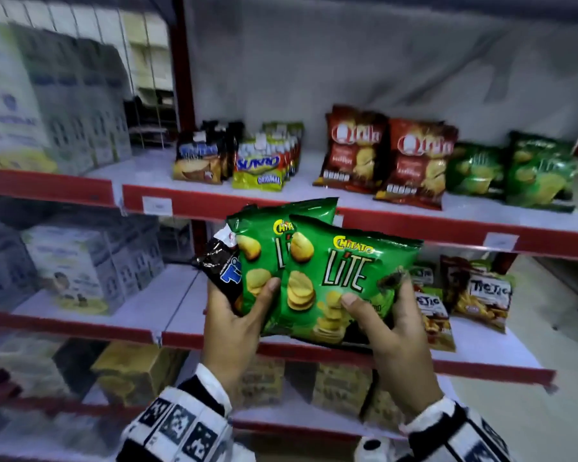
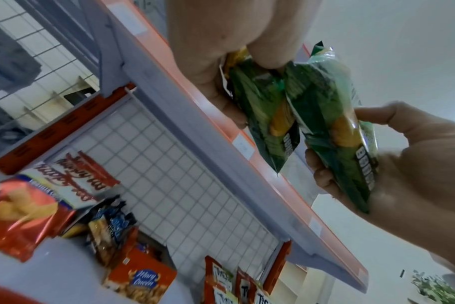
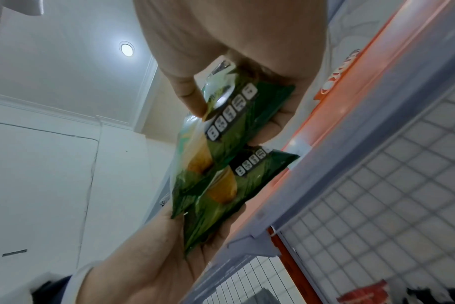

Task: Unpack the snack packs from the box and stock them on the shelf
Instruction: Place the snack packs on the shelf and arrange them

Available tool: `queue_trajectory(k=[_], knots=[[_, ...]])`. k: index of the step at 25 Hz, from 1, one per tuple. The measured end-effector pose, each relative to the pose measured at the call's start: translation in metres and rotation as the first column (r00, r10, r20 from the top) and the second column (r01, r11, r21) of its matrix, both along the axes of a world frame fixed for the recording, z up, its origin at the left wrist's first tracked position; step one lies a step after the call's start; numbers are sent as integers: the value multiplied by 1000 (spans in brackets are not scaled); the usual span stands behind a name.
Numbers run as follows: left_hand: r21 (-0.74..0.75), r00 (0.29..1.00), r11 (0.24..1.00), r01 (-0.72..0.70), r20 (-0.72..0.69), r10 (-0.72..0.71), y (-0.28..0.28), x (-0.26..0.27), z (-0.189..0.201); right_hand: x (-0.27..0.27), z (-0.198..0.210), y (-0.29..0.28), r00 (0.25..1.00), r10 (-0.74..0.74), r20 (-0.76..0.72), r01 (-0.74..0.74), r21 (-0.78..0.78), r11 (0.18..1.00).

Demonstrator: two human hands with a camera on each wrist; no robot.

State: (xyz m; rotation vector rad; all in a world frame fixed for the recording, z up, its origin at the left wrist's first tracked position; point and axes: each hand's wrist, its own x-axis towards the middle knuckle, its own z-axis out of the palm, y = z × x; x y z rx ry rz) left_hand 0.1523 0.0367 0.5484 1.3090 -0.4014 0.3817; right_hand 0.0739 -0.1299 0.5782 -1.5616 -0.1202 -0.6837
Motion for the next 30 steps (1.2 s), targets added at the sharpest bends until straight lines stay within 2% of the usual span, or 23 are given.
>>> queue_trajectory(k=[4,8,12,18,23,27,28,30], knots=[[31,997,999,-7,71,4,22,5,52,-9,51,14,999,45,-16,-46,-81,996],[66,995,998,9,98,-16,35,11,73,-14,78,14,991,65,-121,-80,-118,990],[101,993,994,42,106,-52,22,16,94,-27,106,-10,988,-33,-153,15,-121,993],[100,992,991,93,75,-101,-37,35,111,-20,155,-113,960,-262,-93,242,-183,953],[96,993,989,109,38,-113,-118,58,125,29,200,-254,899,-427,-97,381,-306,872],[101,998,994,41,43,-46,-175,74,133,85,221,-345,822,-530,-211,395,-459,796],[116,999,993,8,44,-13,-185,77,134,98,223,-359,783,-570,-249,375,-542,752],[131,999,991,-35,38,30,-195,80,132,126,222,-377,707,-630,-322,245,-724,644]])
